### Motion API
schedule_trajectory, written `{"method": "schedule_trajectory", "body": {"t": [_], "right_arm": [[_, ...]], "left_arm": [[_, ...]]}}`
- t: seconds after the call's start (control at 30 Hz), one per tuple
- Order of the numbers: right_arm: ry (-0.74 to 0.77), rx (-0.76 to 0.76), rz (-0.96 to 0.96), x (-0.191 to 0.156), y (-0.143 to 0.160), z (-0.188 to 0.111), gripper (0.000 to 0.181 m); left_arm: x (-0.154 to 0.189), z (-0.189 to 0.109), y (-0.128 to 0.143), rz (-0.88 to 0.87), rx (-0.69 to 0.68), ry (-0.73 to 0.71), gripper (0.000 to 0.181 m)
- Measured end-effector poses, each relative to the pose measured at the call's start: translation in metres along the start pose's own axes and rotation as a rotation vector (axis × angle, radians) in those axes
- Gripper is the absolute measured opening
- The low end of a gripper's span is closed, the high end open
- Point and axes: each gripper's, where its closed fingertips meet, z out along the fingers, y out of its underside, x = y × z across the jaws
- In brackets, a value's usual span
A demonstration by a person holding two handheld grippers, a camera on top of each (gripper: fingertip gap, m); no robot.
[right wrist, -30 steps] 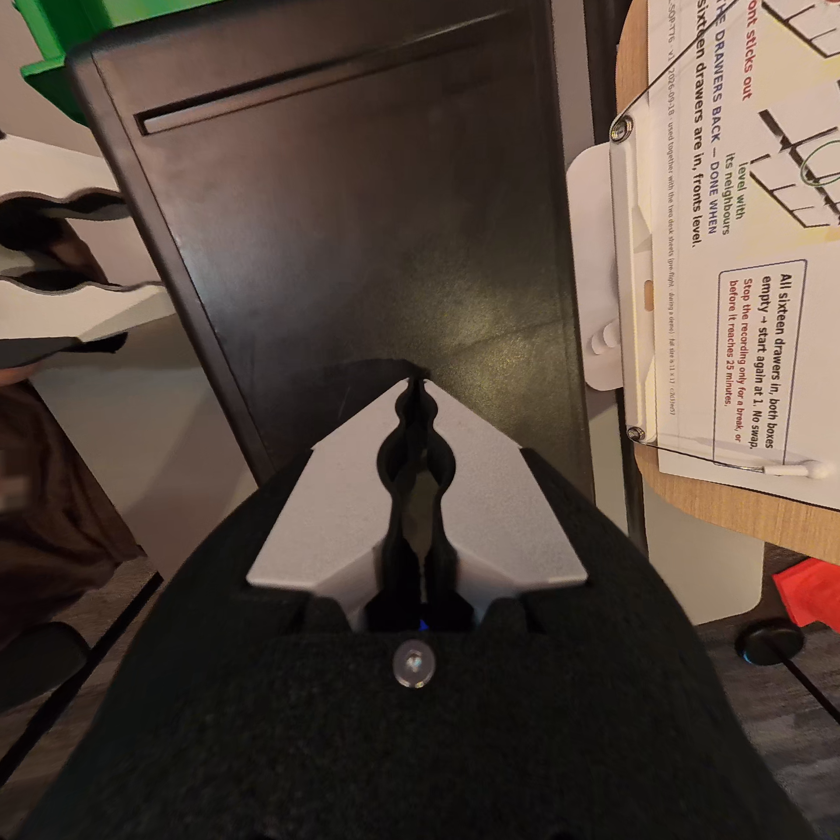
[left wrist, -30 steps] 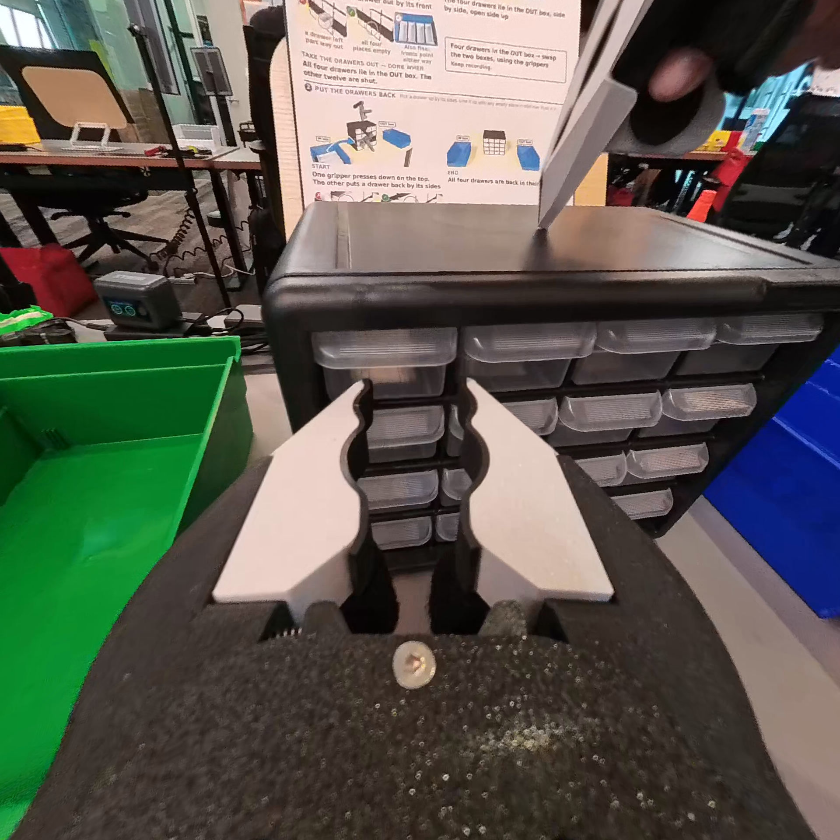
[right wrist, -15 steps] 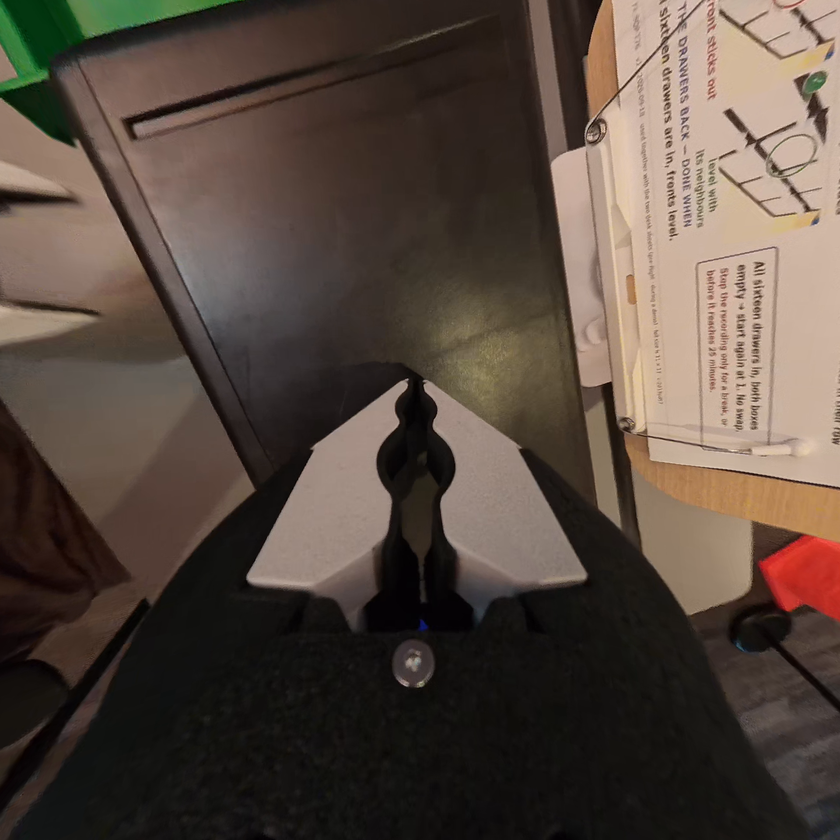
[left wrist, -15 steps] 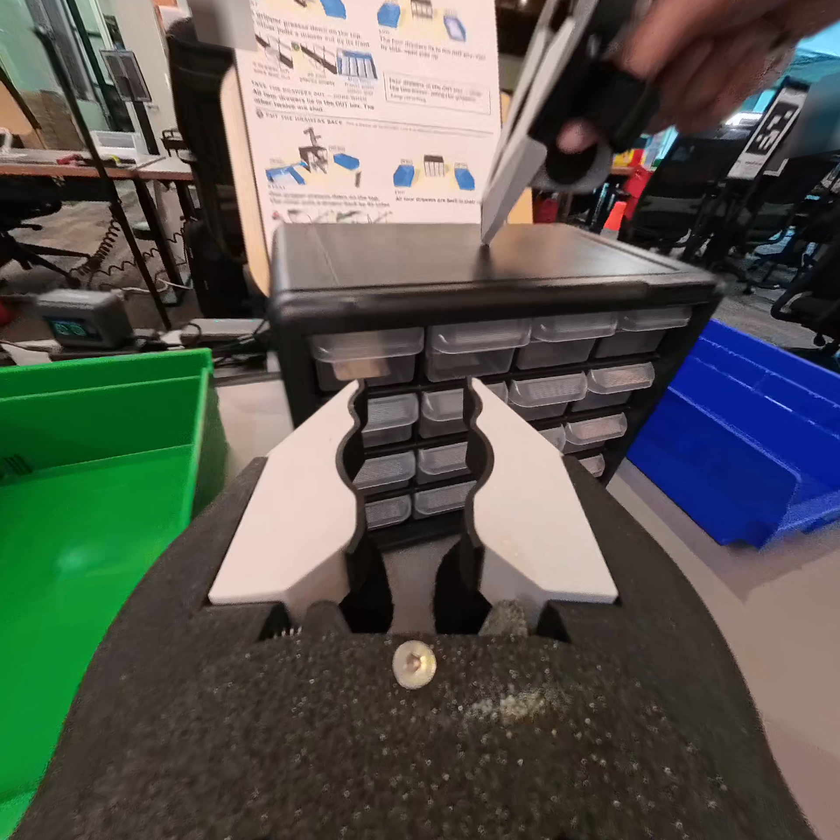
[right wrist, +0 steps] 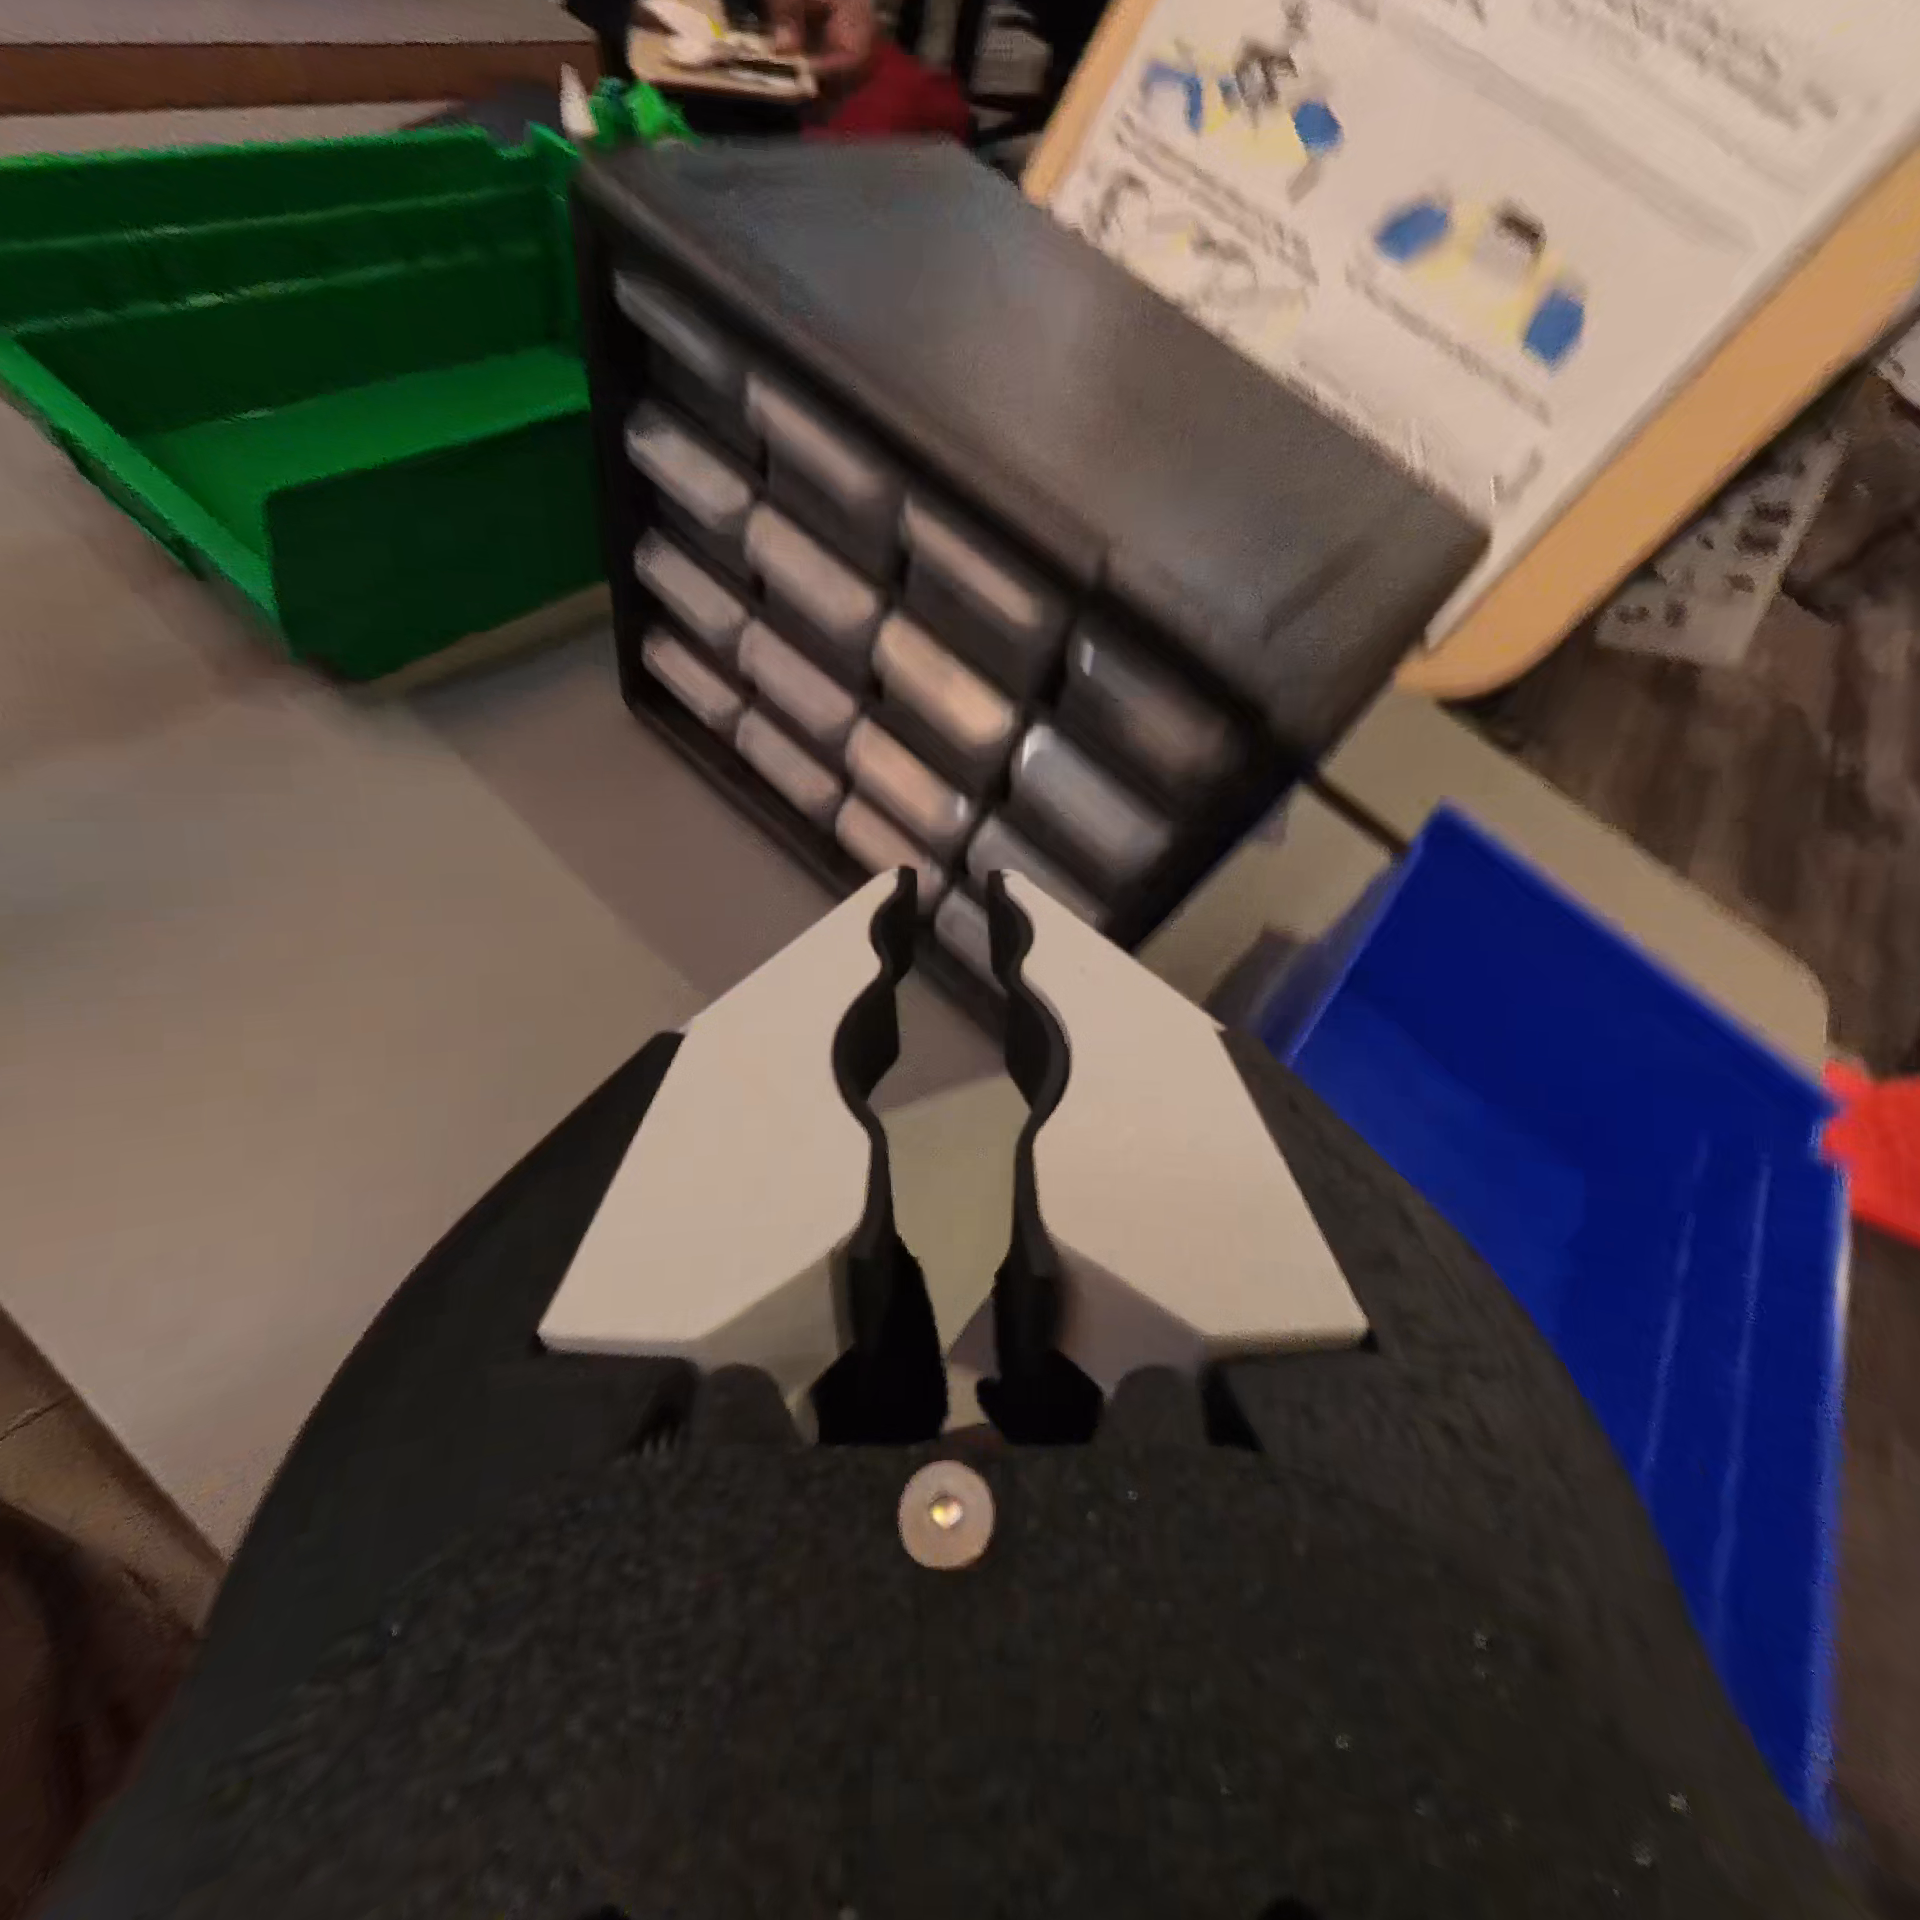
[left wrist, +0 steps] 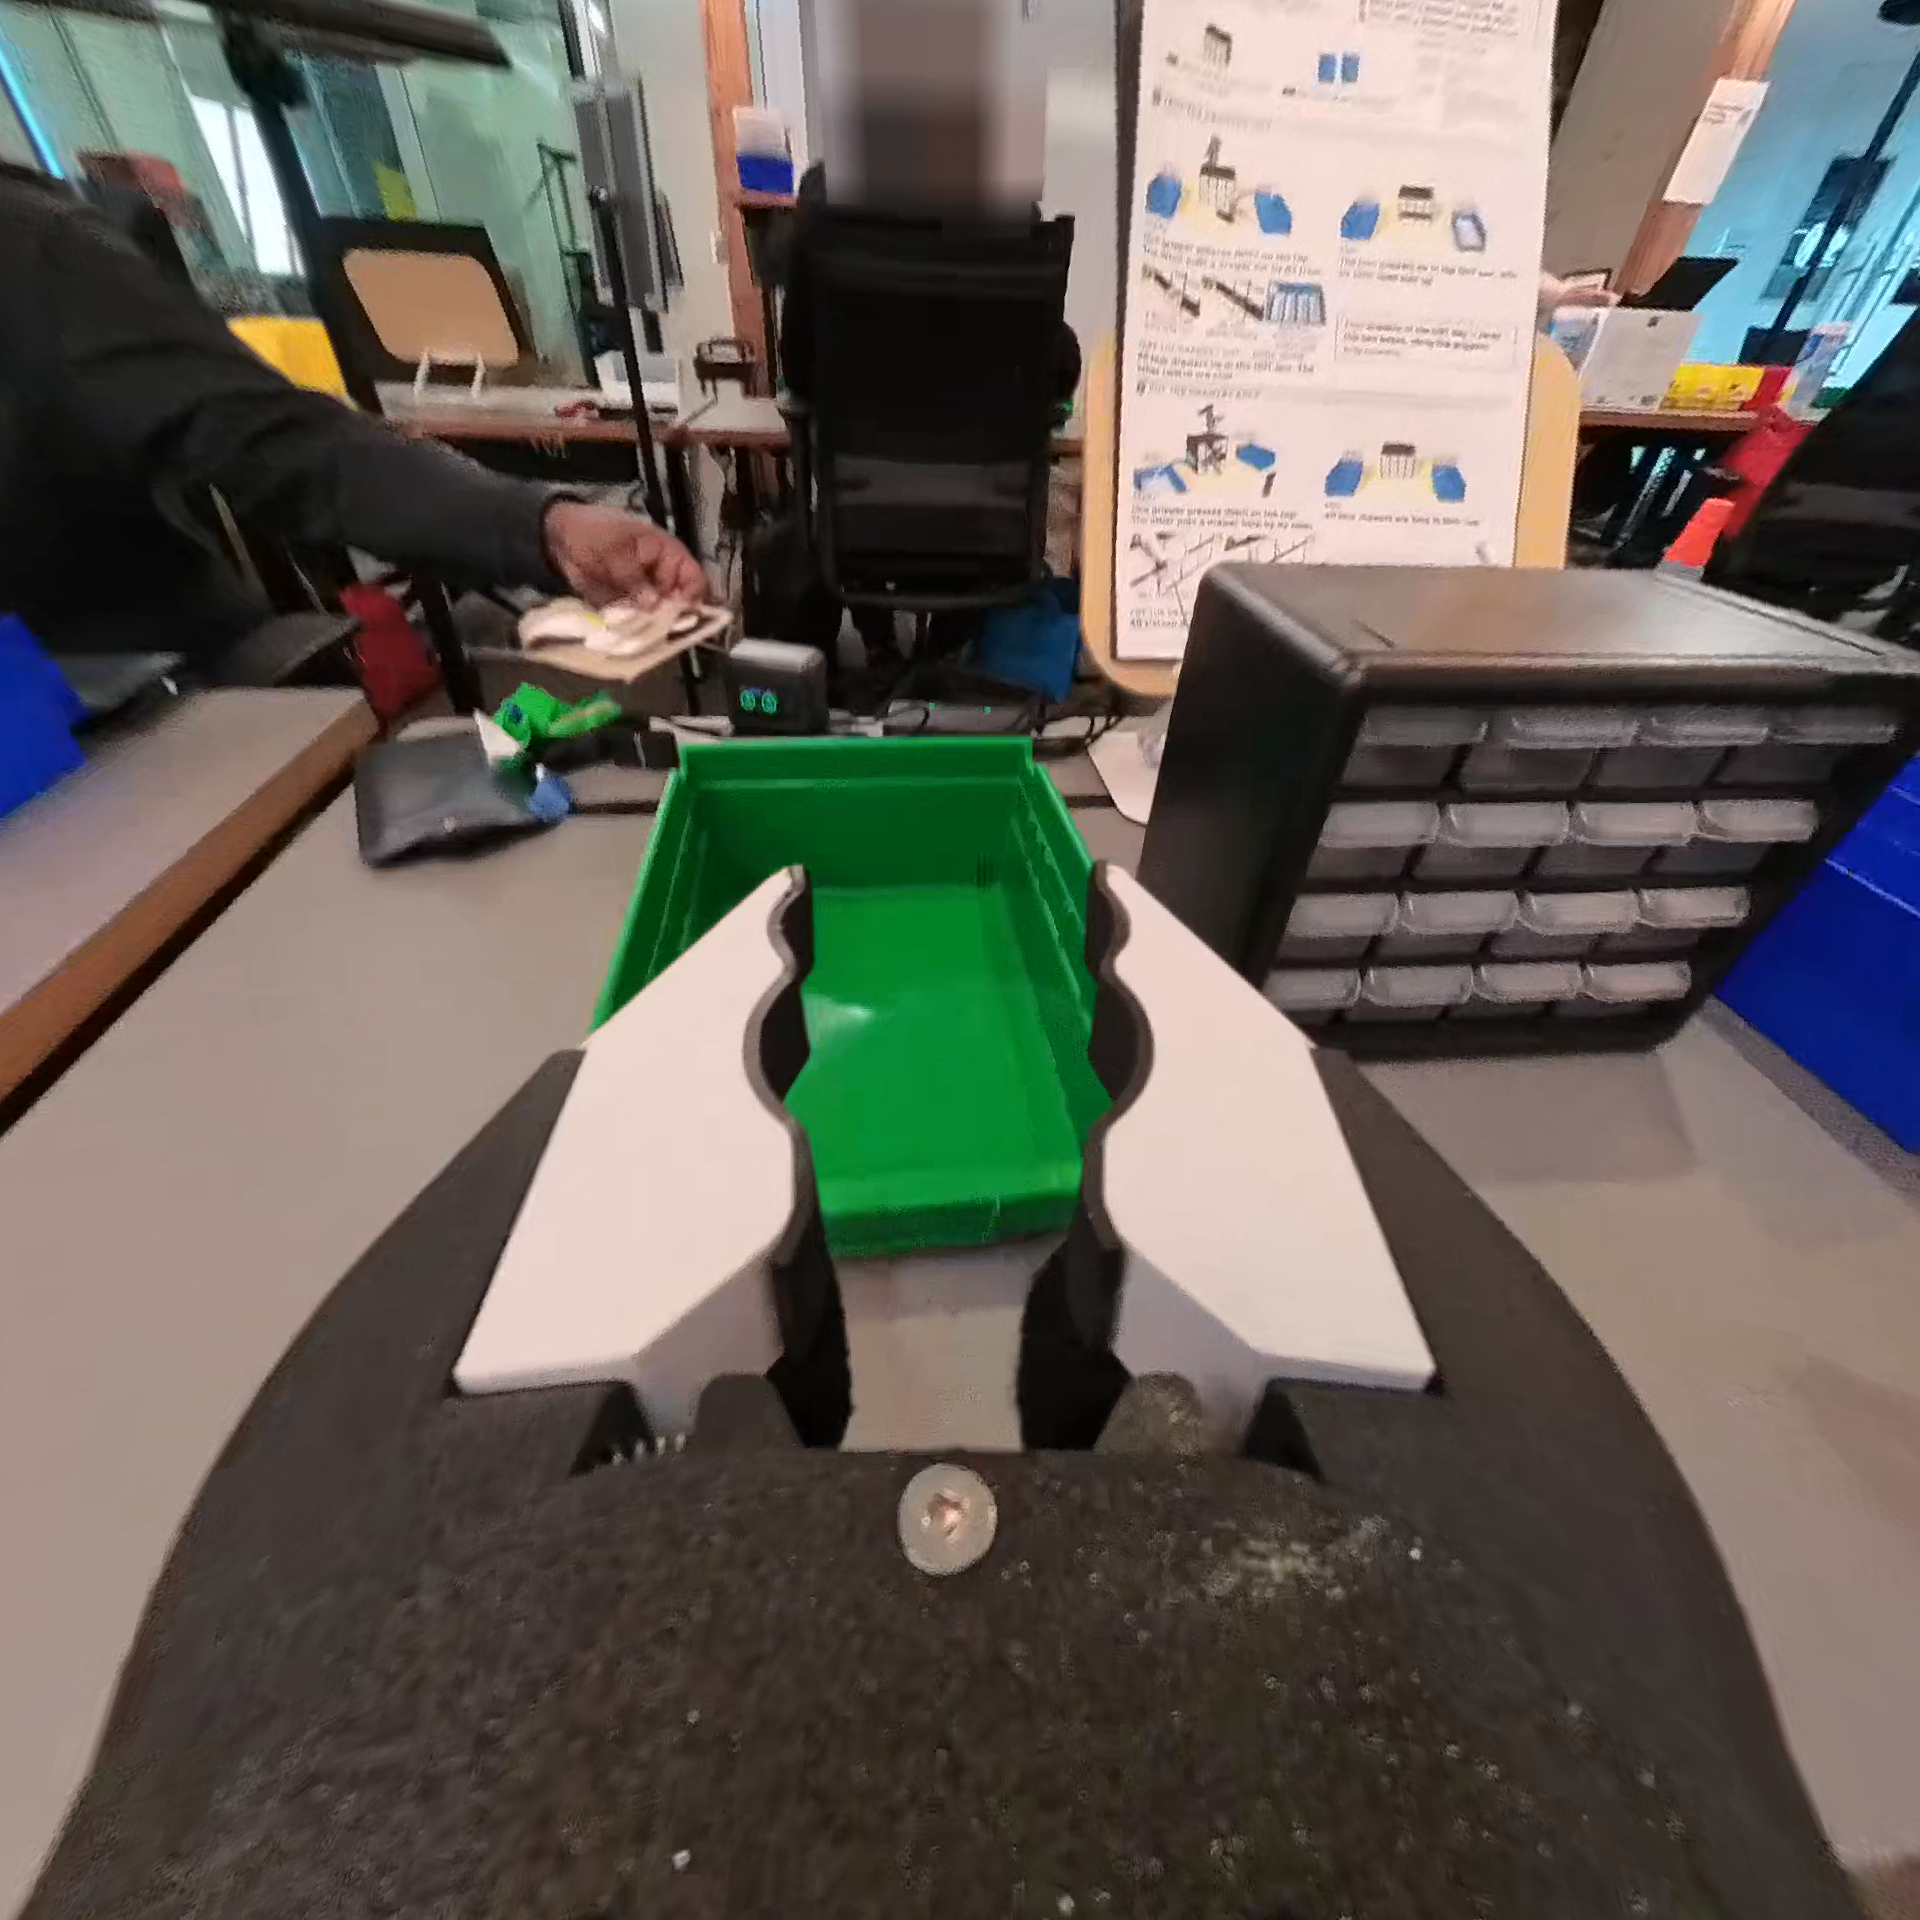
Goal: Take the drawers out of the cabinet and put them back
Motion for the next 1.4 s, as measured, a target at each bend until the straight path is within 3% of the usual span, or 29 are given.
{"method": "schedule_trajectory", "body": {"t": [0.07, 0.13, 0.23, 0.3, 0.4, 0.47, 0.53, 0.67, 0.77, 0.93, 1.03, 1.4], "right_arm": [[0.08, 0.0, 0.074, -0.009, 0.041, -0.014, 0.014], [0.142, 0.046, 0.12, -0.016, 0.073, -0.026, 0.02], [0.204, 0.081, 0.149, -0.02, 0.111, -0.043, 0.024], [0.206, 0.099, 0.207, -0.022, 0.127, -0.051, 0.028], [0.232, 0.114, 0.259, -0.02, 0.139, -0.061, 0.032], [0.255, 0.108, 0.293, -0.016, 0.142, -0.067, 0.036], [0.274, 0.117, 0.346, -0.011, 0.145, -0.071, 0.039], [0.321, 0.083, 0.451, -0.001, 0.161, -0.074, 0.059], [0.345, 0.072, 0.485, 0.004, 0.168, -0.075, 0.069], [0.329, 0.054, 0.541, 0.002, 0.174, -0.072, 0.075], [0.326, 0.067, 0.541, 0.003, 0.172, -0.071, 0.075], [0.325, 0.067, 0.523, 0.005, 0.173, -0.07, 0.075]], "left_arm": [[0.003, -0.016, 0.014, -0.013, -0.013, 0.027, 0.07], [0.009, -0.028, 0.037, 0.007, -0.063, 0.036, 0.107], [0.015, -0.043, 0.069, 0.05, -0.1, 0.026, 0.127], [0.025, -0.05, 0.087, 0.023, -0.11, 0.039, 0.125], [0.049, -0.058, 0.105, -0.02, -0.112, 0.118, 0.103], [0.051, -0.06, 0.109, -0.049, -0.123, 0.092, 0.12], [0.055, -0.058, 0.111, -0.04, -0.136, 0.112, 0.104], [0.049, -0.047, 0.125, -0.006, -0.197, 0.105, 0.108], [0.054, -0.041, 0.126, -0.042, -0.198, 0.163, 0.091], [0.056, -0.028, 0.126, -0.052, -0.233, 0.155, 0.09], [0.067, -0.024, 0.123, -0.12, -0.25, 0.203, 0.073], [0.056, -0.028, 0.121, -0.122, -0.242, 0.158, 0.073]]}}
